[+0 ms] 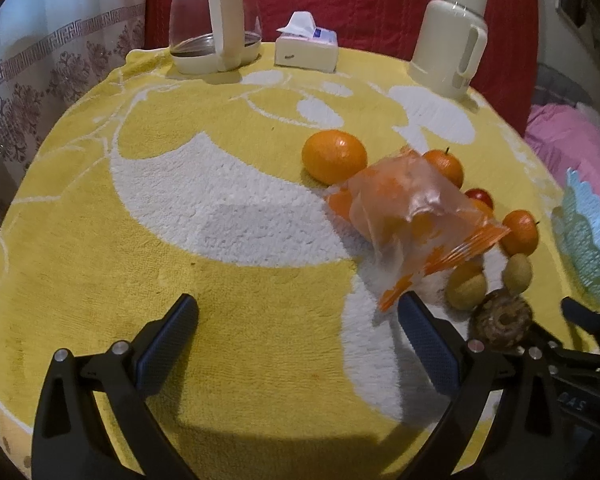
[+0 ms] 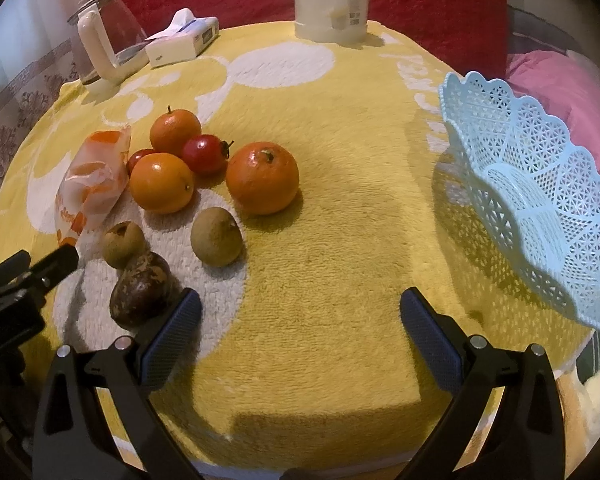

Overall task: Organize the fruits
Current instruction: 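Grasp the bag of oranges with the left gripper while the right grasps the dark brown fruit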

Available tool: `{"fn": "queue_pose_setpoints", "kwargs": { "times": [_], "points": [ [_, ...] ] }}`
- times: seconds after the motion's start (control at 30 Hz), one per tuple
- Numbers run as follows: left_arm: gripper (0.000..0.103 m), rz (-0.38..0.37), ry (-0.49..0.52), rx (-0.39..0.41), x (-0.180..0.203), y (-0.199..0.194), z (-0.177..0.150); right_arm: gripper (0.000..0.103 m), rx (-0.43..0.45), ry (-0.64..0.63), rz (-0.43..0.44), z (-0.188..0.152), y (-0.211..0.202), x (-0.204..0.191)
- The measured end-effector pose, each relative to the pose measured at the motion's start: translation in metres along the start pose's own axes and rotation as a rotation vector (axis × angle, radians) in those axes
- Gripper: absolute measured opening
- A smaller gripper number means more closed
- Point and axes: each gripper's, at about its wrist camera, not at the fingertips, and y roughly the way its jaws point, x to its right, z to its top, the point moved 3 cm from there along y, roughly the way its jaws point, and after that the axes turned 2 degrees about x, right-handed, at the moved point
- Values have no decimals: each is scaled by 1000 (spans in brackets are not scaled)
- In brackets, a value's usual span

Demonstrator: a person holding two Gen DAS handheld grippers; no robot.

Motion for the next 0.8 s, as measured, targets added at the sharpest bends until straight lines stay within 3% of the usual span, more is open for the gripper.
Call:
{"fn": "queue_pose_setpoints", "kwargs": {
  "times": [0.3,0.63,0.8],
  "points": [
    [98,-26,-20,48,-5,-19,2,101,12,-4,32,0,-5,1],
    [98,-9,-51,151,-20,-51,20,101,221,36,185,2,-67,4],
    [98,3,-49,179,-22,-57,30,101,244,40,259,2,-76,-1]
  ]
}}
